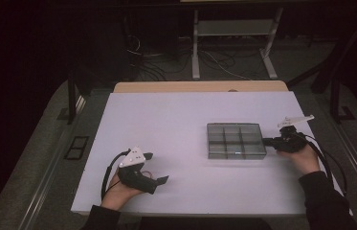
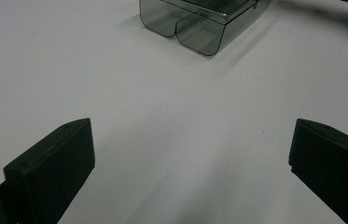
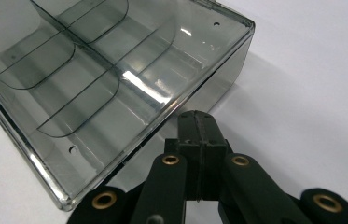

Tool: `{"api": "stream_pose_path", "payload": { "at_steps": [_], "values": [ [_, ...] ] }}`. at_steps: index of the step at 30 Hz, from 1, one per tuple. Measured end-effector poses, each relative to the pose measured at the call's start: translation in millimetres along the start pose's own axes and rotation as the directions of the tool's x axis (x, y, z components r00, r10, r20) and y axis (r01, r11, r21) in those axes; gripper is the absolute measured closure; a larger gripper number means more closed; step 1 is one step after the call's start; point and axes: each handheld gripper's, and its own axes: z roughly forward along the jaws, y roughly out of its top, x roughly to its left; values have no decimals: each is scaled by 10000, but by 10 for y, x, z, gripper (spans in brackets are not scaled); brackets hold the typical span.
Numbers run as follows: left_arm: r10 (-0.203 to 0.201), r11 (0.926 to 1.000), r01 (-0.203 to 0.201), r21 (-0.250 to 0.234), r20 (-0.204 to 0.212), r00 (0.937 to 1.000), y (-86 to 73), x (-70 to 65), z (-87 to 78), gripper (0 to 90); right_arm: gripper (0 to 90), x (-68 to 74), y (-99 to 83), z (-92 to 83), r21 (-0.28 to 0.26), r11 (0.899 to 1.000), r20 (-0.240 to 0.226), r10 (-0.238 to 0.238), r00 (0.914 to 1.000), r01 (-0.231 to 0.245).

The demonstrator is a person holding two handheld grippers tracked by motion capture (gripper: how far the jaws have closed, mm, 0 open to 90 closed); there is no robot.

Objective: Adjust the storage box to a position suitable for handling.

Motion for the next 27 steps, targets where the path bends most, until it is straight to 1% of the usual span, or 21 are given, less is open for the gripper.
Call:
{"api": "stream_pose_path", "payload": {
  "at_steps": [7, 16, 23, 27],
  "values": [
    [-24, 10000, 24, -61, -2, 10000, 2, 0, 5, 0, 892, 72, 42, 48, 42, 9998, -94, -185, 9998, 185],
    [-55, 10000, 55, 15, 16, 10000, -6, -7, 11, 0, 893, 137, 88, 103, 92, 9994, -186, -341, 9992, 342],
    [-64, 10000, 64, -29, 72, 10000, 1, -15, 19, 0, 893, 199, 144, 169, 87, 9995, -254, -316, 9992, 319],
    [-70, 10000, 71, -43, 108, 9999, 2, -22, 23, 0, 892, 226, 178, 217, 22, 9994, -371, -332, 9988, 333]
  ]
}}
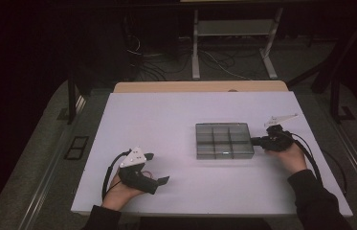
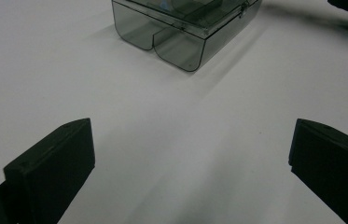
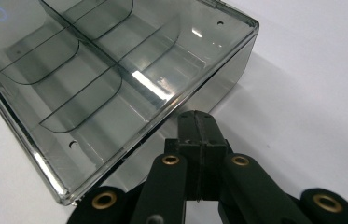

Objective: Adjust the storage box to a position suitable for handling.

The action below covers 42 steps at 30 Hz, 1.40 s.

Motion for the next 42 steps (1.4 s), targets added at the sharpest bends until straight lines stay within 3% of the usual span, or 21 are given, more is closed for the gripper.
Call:
{"api": "stream_pose_path", "payload": {
  "at_steps": [22, 30, 34, 37, 42],
  "values": [
    [17, 10000, -16, -25, 29, 10000, 3, 1, -9, 0, 892, 243, 125, 206, 139, 9989, -588, -428, 9973, 437],
    [8, 10000, -8, -19, 7, 10000, 2, 2, -11, 0, 892, 349, 121, 241, 152, 9962, -1118, -839, 9902, 861],
    [12, 10000, -12, -17, -3, 10000, 1, 2, -9, 0, 892, 353, 118, 242, 144, 9956, -1168, -907, 9890, 930],
    [-9, 10000, 9, -16, 12, 10000, -1, 5, -12, 0, 883, 336, 131, 200, 42, 9973, -1000, -719, 9924, 727],
    [-149, 9998, 150, -94, 44, 9999, -4, 21, -1, 0, 713, 191, 211, 73, -467, 9982, -343, -400, 9986, 383]
  ]
}}
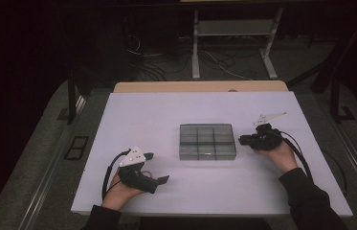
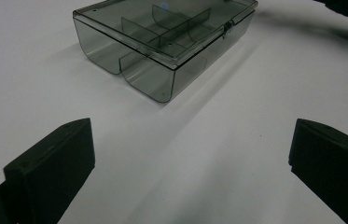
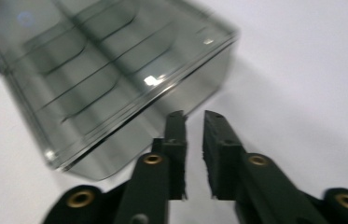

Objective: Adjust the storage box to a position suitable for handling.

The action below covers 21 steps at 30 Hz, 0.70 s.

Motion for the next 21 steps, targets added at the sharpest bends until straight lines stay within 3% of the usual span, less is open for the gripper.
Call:
{"api": "stream_pose_path", "payload": {
  "at_steps": [4, 9, 15, 21],
  "values": [
    [-59, 10000, 59, -8, 1, 10000, -1, -1, 6, 0, 624, -48, 97, -83, -444, 9988, 360, 200, 9992, -184],
    [7, 10000, -7, 24, 25, 10000, 4, -4, 17, 0, 581, -25, 286, -81, -834, 9962, -40, 235, 9997, -237],
    [12, 10000, -12, 95, -35, 10000, -4, 5, 30, 0, 579, 38, 532, 36, -879, 9960, -332, 127, 9994, -156],
    [-21, 10000, 21, 76, -26, 10000, -6, 4, 32, 0, 633, 61, 744, 177, -936, 9955, -421, 83, 9991, -122]
  ]
}}
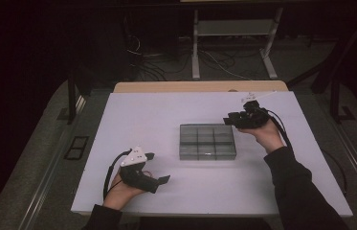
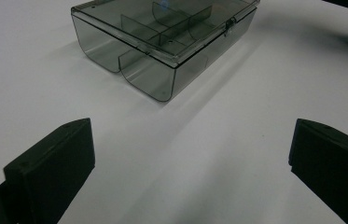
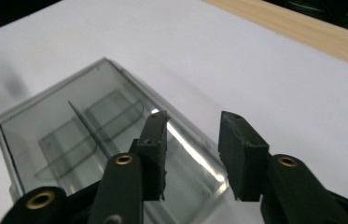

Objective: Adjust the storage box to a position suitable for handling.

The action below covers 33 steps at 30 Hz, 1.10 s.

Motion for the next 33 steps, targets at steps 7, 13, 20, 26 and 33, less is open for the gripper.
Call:
{"api": "stream_pose_path", "payload": {
  "at_steps": [7, 13, 20, 26, 33],
  "values": [
    [-45, 9999, 45, -109, 52, 10000, -2, -8, 6, 0, 738, -21, 123, 225, 177, 9997, -234, 195, 9995, -191],
    [-81, 9999, 82, -144, 61, 9999, 2, -14, -2, 0, 843, -2, 176, 432, 493, 9986, -360, 208, 9991, -190],
    [-38, 9999, 39, -143, 85, 10000, 4, -19, -10, 0, 892, 52, 278, 642, 1028, 9947, -475, 54, 9989, -5],
    [-8, 9998, 9, -179, 75, 10000, 5, -13, -20, 0, 893, 86, 320, 787, 1369, 9905, -529, -8, 9986, 80],
    [-2, 9998, 3, -179, 78, 10000, 5, -21, -16, 0, 892, 77, 323, 885, 1818, 9833, -458, -8, 9989, 91]
  ]
}}
